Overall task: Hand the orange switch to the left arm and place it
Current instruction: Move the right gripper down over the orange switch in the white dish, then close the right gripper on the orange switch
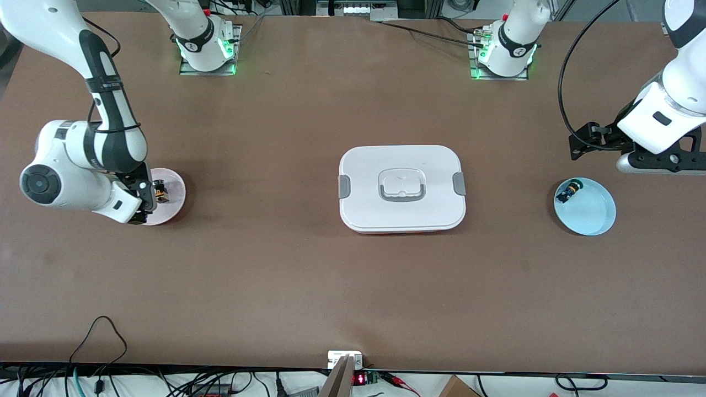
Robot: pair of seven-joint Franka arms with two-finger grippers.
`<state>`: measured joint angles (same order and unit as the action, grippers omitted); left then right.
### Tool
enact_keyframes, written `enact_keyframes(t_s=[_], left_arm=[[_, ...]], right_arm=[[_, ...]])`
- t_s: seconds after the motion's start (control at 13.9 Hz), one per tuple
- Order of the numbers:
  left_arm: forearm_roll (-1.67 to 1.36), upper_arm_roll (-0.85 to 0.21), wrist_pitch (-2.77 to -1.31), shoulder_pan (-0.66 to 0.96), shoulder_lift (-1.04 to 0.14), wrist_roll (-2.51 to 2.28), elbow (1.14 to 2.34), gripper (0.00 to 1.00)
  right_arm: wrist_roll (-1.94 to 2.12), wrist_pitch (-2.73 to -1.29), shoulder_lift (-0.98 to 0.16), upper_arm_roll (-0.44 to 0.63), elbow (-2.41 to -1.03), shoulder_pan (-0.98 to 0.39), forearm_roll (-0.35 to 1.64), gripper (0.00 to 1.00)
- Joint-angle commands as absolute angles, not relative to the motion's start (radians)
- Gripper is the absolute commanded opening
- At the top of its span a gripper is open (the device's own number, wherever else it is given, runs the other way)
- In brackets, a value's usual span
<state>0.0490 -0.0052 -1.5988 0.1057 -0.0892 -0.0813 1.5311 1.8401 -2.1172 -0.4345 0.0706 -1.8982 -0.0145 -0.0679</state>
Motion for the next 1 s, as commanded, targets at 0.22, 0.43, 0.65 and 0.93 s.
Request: enact_keyframes(t_s=[0.22,0.43,0.65,0.93], left_arm=[[0.029,-0.006,-1.585,0.103,-0.104,-0.057,1.499,1.00],[0.029,-0.006,-1.583,0.106,-0.104,-0.057,1.499,1.00],[0.029,-0.006,-1.585,0.107,-0.104,-0.057,1.499,1.00],[0.029,-0.006,-1.583,0.107,-0.104,-0.057,1.499,1.00]], right_arm=[[1.969,-2.279,-0.384,0.055,-2.083,0.009,-0.061,1.00],[2.065,-2.365,-0.380,0.055,-2.129,0.018,-0.061,1.00],[2.065,-2.402,-0.385,0.055,-2.148,0.026,-0.061,1.00],[2.065,-2.413,-0.391,0.055,-2.149,0.032,-0.060,1.00]])
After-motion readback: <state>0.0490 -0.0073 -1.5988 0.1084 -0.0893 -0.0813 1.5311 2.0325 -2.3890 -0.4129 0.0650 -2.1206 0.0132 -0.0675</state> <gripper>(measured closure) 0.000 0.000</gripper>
